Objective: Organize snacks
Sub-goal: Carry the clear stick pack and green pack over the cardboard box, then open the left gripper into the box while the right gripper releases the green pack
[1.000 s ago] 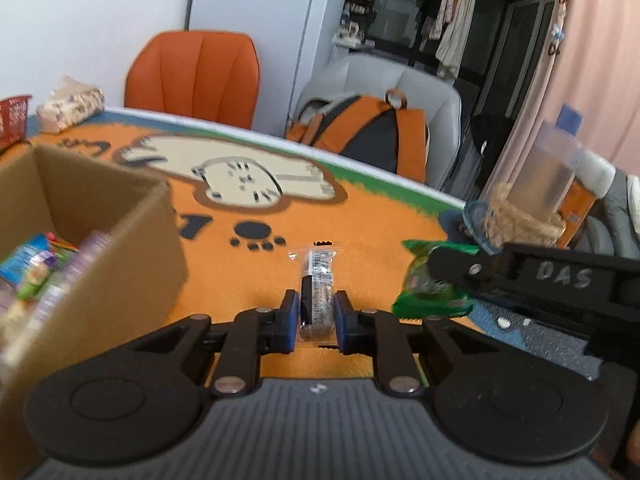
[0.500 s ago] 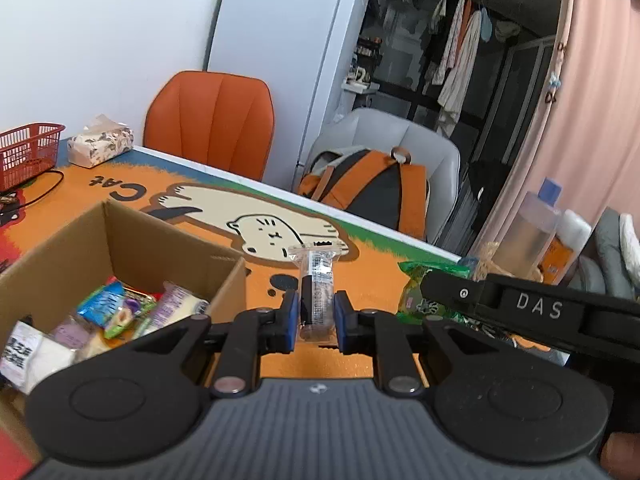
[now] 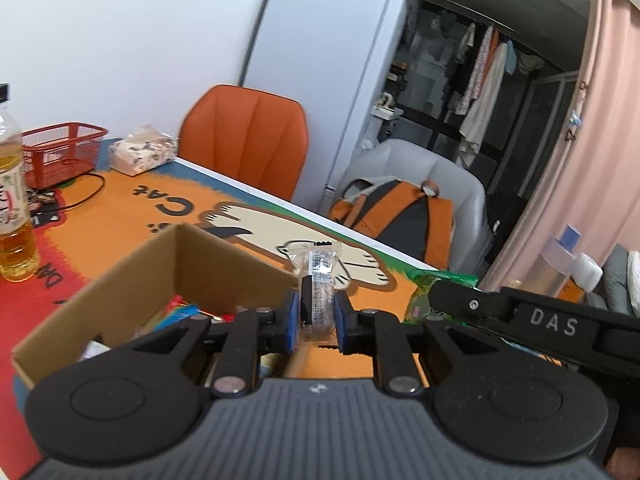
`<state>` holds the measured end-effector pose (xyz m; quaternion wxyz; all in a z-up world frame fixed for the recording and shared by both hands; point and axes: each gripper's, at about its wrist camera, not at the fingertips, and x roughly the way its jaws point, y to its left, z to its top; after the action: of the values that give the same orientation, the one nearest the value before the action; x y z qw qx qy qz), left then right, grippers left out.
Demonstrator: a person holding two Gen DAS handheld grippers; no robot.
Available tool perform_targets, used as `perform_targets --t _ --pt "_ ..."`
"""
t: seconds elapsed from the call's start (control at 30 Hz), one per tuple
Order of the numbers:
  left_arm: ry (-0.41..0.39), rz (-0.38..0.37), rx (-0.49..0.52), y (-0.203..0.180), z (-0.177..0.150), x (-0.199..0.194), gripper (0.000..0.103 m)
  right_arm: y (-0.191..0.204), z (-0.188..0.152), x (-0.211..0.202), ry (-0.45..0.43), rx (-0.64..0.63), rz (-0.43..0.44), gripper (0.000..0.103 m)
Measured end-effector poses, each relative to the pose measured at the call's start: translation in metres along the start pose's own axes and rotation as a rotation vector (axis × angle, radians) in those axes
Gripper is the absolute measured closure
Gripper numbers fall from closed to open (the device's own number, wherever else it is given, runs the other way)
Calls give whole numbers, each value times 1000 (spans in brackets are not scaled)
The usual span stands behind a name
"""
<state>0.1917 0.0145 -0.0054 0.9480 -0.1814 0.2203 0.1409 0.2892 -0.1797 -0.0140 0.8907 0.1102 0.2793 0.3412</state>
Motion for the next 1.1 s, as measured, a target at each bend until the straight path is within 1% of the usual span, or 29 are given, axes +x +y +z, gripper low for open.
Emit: perform_targets --t 0.23,0.73,0.83,0.87,0.9,1.1 --pt "-3 29 -45 33 8 0 85 22 -1 10 12 -17 15 78" --pt "14 70 -130 91 13 12 85 64 -10 53 76 -67 31 78" --pt "27 81 -152 103 13 18 85 71 -12 62 94 -77 32 78" --pt "29 95 -158 107 14 20 81 72 -13 65 98 -77 32 78" --pt "33 104 -163 111 15 21 81 73 -13 68 103 -78 33 78" --pt "34 70 -178 121 18 20 78 81 -16 82 123 -84 34 78"
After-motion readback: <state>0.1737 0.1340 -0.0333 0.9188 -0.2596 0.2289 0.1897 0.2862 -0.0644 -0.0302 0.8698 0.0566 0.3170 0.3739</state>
